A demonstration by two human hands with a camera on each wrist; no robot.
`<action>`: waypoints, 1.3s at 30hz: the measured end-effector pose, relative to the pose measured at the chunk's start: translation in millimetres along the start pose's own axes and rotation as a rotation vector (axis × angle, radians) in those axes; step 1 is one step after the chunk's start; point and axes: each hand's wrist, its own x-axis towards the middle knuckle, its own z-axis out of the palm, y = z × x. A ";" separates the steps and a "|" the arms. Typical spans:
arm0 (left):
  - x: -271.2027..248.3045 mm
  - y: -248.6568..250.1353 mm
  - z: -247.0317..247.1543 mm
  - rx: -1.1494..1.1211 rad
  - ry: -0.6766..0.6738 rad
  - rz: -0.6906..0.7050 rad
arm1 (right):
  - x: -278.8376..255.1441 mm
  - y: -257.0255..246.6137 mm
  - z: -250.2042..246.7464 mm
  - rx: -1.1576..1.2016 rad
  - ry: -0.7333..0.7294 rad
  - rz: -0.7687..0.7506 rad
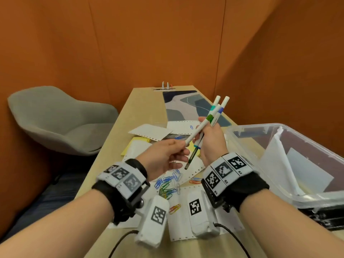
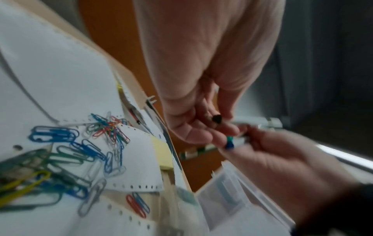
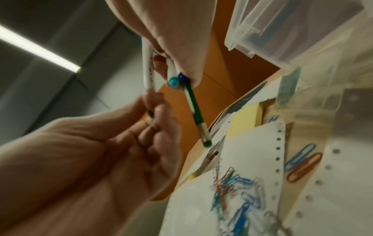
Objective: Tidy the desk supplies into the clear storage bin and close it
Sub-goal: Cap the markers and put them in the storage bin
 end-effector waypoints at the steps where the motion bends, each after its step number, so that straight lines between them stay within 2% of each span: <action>1: 1.0 -3.5 4.6 0.011 0.019 -0.002 | 0.9 -0.3 0.8 0.046 0.010 0.004; 4: -3.3 -4.8 16.2 0.023 0.080 0.024 | -2.1 -4.9 2.8 0.100 0.018 0.011; 6: -8.0 -2.3 21.0 0.067 0.083 0.069 | -5.0 -5.3 1.2 -0.020 -0.008 -0.009; 10: -15.4 7.2 24.4 0.245 0.078 0.111 | -9.8 -1.2 -4.1 -0.215 -0.102 -0.015; 13: -16.4 10.0 22.2 0.430 0.123 0.070 | -13.2 -3.0 -3.9 -0.228 -0.096 0.040; 15: -16.4 8.9 17.2 0.522 0.101 -0.015 | -13.3 -6.4 -3.8 -0.222 -0.079 0.040; 16: -17.5 7.9 14.6 0.525 0.045 -0.100 | -13.6 -7.8 -3.2 -0.232 -0.082 0.024; 19: -22.7 2.9 13.1 0.377 -0.159 -0.370 | -18.1 -10.4 -0.2 -0.217 -0.139 -0.021; 21: -22.0 -0.9 14.8 0.244 -0.234 -0.418 | -24.5 -10.3 2.7 -0.170 -0.203 -0.050; 23: -17.2 -1.2 18.5 0.140 -0.239 -0.377 | -30.1 -8.6 4.0 -0.126 -0.255 -0.053; 25: -15.6 7.3 23.5 0.143 -0.203 -0.287 | -36.1 -8.4 2.4 -0.084 -0.291 -0.018; 27: -19.1 18.8 28.9 0.217 -0.187 -0.257 | -38.5 -8.7 -2.0 -0.053 -0.303 0.019; 29: -24.2 28.6 28.8 0.380 -0.236 -0.273 | -41.9 -12.0 -6.1 -0.066 -0.296 0.030; 31: -28.0 40.3 26.6 0.431 -0.204 -0.247 | -44.5 -14.8 -12.2 -0.213 -0.258 -0.007; 33: -28.8 51.4 28.5 0.274 -0.095 -0.093 | -51.0 -23.3 -15.9 -0.318 -0.238 -0.027; 35: -32.3 57.8 38.9 0.133 -0.066 0.053 | -55.3 -31.3 -14.4 -0.360 -0.243 -0.018; 36: -34.5 59.2 47.1 0.139 -0.086 0.069 | -58.2 -32.7 -13.1 -0.447 -0.258 -0.004; 37: -36.2 59.4 58.0 0.208 -0.107 0.068 | -58.0 -32.6 -9.1 -0.642 -0.269 0.047; 38: -36.6 58.3 70.7 0.291 -0.115 0.068 | -53.5 -32.7 -19.7 -0.863 -0.345 0.135; 39: -36.8 57.4 81.1 0.364 -0.093 0.070 | -55.0 -37.9 -19.1 -1.139 -0.417 0.370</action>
